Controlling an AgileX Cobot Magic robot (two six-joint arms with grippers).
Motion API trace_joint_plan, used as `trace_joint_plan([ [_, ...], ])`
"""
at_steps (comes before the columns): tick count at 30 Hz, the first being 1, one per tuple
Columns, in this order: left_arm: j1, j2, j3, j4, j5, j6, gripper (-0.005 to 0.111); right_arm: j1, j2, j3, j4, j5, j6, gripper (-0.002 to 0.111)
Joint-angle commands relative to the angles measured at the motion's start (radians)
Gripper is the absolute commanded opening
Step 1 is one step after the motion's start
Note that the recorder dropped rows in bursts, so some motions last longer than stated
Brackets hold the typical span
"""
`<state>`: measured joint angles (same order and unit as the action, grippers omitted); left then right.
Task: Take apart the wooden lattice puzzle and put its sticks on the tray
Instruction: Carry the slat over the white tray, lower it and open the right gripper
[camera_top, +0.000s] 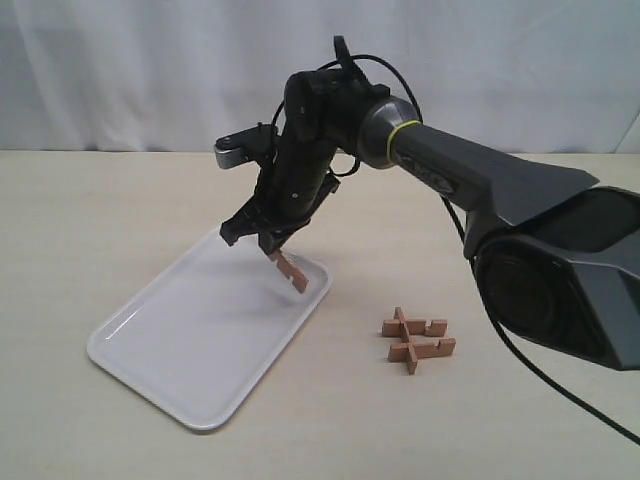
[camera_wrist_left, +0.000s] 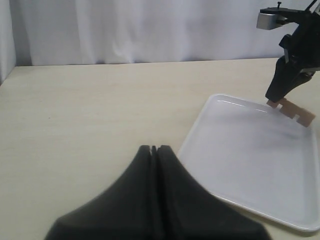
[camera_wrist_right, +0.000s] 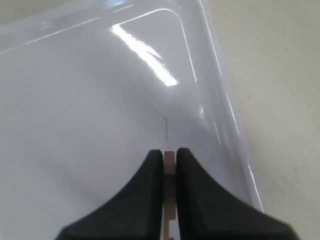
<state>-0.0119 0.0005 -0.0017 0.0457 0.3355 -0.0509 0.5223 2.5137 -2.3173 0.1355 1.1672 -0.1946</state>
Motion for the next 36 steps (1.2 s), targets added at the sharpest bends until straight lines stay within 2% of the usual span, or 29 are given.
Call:
trace_joint_plan([
  [1,-0.007,0.000,0.002,-0.002,-0.012,0.001,0.000,0.013,0.019,-0.007,-0.024,-0.042,-0.010,0.004],
  [25,-0.007,0.000,0.002,-0.002,-0.012,0.001,0.000,0.013,0.040,-0.007,-0.030,-0.039,0.008,0.006],
  [30,-0.007,0.000,0.002,-0.002,-0.012,0.001,0.000,0.013,0.040,-0.007,-0.025,-0.035,0.011,0.022],
  [36,-0.007,0.000,0.002,-0.002,-0.012,0.001,0.000,0.013,0.040,-0.007,-0.017,-0.021,0.053,0.049],
])
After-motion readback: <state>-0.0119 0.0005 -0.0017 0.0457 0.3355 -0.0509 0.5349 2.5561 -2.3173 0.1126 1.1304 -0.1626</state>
